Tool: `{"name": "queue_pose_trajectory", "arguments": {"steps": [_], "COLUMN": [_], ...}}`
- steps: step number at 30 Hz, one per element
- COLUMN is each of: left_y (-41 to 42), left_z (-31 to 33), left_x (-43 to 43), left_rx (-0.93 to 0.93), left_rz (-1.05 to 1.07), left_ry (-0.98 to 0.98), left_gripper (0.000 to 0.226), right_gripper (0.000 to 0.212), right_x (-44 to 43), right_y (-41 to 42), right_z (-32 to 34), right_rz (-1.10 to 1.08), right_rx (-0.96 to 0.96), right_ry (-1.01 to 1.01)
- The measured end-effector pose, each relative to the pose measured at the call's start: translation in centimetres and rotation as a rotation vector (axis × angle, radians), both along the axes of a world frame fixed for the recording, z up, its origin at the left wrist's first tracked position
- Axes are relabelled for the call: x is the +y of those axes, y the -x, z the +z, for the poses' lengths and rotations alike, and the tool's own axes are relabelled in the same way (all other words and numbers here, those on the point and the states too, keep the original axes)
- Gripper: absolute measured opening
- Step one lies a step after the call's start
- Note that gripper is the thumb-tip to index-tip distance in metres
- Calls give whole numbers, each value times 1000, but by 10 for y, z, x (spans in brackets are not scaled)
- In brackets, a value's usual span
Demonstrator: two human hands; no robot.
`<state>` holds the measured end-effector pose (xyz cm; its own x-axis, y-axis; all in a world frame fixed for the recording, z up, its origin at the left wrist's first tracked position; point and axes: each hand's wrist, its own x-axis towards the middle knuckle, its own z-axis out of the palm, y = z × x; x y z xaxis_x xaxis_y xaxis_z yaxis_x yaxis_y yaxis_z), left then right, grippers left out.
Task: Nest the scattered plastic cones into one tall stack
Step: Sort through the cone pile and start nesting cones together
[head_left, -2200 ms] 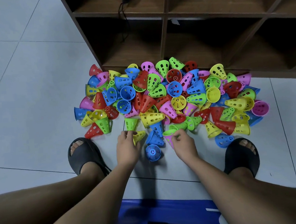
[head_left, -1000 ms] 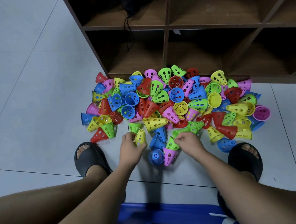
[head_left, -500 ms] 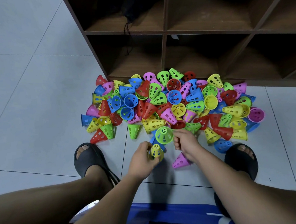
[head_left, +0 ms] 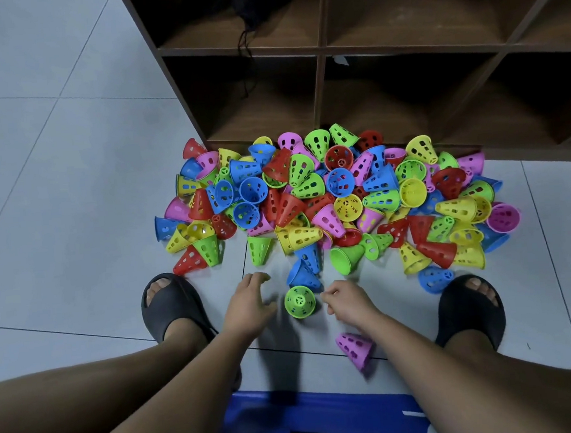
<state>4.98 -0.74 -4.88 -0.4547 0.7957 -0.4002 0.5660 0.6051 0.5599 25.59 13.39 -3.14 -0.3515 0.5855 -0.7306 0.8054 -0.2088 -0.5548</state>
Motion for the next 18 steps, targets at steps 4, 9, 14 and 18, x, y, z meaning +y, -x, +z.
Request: {"name": "queue_pose_trajectory", "arguments": {"steps": [4,9,14,18], "left_y": [21,40,46,46], "left_z": [2,4,-2,-7], "left_x": [22,50,59,56], "left_rx": [70,173,261,286], "left_rz": [24,-16,-145,-147], "left_ry": [-65,-117,-27,63], "left_gripper": [53,58,65,62], "right_gripper": [11,34,68,74], "right_x": [0,-13,-48,-78], "right_y": [-14,-28,-28,-22], "right_z": [-9,-14,-18,-26], "right_rz": [192,383,534,559], "right_rx": [-154,-248,-368,-403], "right_ry": [-157,-91,-61,-53]}}
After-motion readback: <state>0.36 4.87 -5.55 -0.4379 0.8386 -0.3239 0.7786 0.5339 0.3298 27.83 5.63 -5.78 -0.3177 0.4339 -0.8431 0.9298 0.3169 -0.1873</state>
